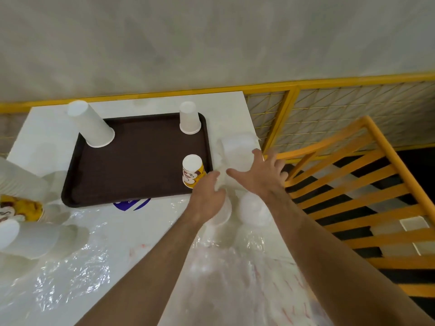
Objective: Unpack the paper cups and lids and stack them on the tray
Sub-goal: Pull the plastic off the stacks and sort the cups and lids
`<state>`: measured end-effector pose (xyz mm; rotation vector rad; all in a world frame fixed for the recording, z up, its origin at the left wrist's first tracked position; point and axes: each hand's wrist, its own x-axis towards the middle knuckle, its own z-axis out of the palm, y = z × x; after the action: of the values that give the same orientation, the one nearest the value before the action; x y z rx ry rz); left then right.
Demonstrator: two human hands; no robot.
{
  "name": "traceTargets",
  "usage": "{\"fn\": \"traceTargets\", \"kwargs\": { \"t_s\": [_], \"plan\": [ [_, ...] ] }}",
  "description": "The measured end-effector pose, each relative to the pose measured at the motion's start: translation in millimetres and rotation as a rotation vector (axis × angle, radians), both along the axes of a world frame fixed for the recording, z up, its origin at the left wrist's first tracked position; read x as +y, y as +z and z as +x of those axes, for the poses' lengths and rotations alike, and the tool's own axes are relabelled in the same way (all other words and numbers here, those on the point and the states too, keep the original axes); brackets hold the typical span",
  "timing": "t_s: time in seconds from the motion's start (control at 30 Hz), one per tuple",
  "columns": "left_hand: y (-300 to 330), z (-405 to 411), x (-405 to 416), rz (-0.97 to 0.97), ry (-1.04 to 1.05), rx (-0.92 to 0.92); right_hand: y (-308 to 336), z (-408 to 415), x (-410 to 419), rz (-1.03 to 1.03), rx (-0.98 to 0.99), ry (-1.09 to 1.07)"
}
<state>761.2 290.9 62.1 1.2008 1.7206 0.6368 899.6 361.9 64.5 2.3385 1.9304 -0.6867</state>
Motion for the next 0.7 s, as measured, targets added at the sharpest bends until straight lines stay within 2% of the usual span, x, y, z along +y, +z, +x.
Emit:
{"fn": "traceTargets", "kwargs": {
  "t_s": [0.07, 0.13, 0.3, 0.5, 0.6, 0.7],
  "plan": [
    [2.4, 5.9, 13.3, -0.108, 0.105, -0.204, -3.6, -9.6, 1.9, -0.073, -0.011, -0.033],
    [2.3, 9.9, 27.6, -0.182, 0.188, -0.313, -8.3, -14.7, 4.6, -0.118, -0.002, -0.051],
    [1.5, 12.8, 43.8, -0.287, 0.241, -0.376, -12.1, -18.9, 12.6, -0.117, 0.054, -0.039],
    [-1.2, 13.9, 49.5, -0.196, 0.281, -0.411, 0.6, -8.0, 18.4, -0.104, 0.148, 0.04],
    [3.2, 14.7, 51.8, -0.17, 0.352, -0.425, 17.0, 3.2, 17.0, -0.093, 0.307, 0.017],
    [6.4, 13.2, 50.8, -0.141, 0.417, -0.451, 39.0, 17.2, 13.7, -0.094, 0.598, -0.088]
  ]
}}
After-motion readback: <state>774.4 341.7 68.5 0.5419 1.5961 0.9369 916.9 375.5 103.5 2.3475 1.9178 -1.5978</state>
